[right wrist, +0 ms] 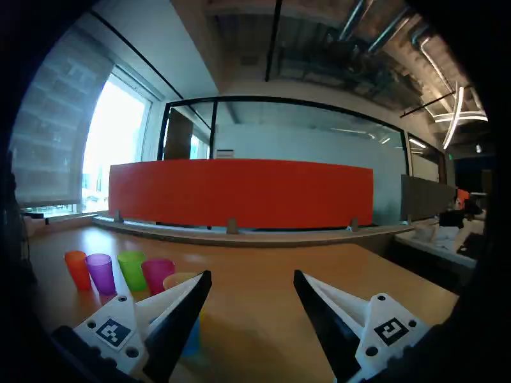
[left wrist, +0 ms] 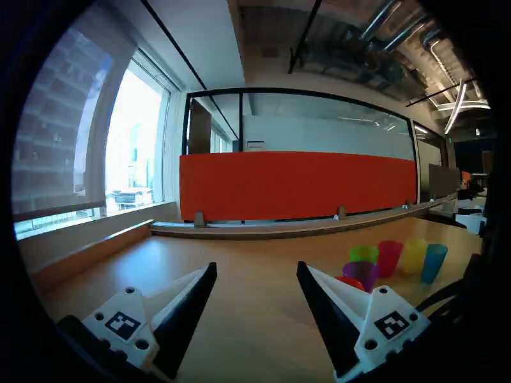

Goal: Pour water

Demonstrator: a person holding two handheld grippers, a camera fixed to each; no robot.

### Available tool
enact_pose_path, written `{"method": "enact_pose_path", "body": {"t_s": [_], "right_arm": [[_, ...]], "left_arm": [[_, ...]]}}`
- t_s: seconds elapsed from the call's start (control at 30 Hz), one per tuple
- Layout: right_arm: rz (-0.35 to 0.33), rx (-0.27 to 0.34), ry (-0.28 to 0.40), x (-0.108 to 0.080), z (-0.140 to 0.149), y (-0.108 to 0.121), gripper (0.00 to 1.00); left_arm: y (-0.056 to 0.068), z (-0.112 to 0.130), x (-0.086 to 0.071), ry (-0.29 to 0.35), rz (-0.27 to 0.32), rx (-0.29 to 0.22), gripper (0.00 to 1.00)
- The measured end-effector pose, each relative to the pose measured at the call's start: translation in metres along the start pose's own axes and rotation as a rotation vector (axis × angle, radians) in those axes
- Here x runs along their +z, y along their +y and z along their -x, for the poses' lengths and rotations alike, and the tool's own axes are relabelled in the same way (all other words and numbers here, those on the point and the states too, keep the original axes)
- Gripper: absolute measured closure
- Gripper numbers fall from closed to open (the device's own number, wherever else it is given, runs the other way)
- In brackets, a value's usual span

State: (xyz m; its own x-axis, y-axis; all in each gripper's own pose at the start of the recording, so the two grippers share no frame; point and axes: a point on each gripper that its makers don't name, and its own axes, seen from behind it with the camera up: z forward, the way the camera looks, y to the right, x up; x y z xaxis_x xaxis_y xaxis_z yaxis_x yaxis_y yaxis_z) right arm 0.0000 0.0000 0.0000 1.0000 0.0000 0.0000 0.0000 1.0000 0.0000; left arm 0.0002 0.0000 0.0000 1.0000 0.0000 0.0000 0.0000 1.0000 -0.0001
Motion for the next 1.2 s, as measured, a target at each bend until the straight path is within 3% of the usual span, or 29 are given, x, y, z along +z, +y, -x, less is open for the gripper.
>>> {"method": "enact_pose_path", "body": {"t_s": [0.2,0.4,0.63,0.83,1.2], "right_arm": [[-0.012,0.007,0.008,0.000,-0.015,-0.003,0.00],[-0.024,-0.002,0.006,0.000,-0.022,-0.004,0.00],[-0.093,-0.061,-0.028,-0.001,-0.022,-0.020,0.00],[-0.155,-0.109,-0.072,-0.002,-0.017,-0.031,0.00],[-0.261,-0.140,-0.142,-0.006,-0.011,-0.049,0.00]], "left_arm": [[0.005,-0.027,0.004,0.010,0.030,0.018,0.07],[0.017,-0.043,0.007,0.014,0.082,0.037,0.07],[0.035,-0.047,0.013,-0.020,0.170,0.051,0.07],[0.044,-0.055,0.018,-0.050,0.243,0.076,0.07],[0.060,-0.056,0.026,-0.116,0.357,0.098,0.07]]}}
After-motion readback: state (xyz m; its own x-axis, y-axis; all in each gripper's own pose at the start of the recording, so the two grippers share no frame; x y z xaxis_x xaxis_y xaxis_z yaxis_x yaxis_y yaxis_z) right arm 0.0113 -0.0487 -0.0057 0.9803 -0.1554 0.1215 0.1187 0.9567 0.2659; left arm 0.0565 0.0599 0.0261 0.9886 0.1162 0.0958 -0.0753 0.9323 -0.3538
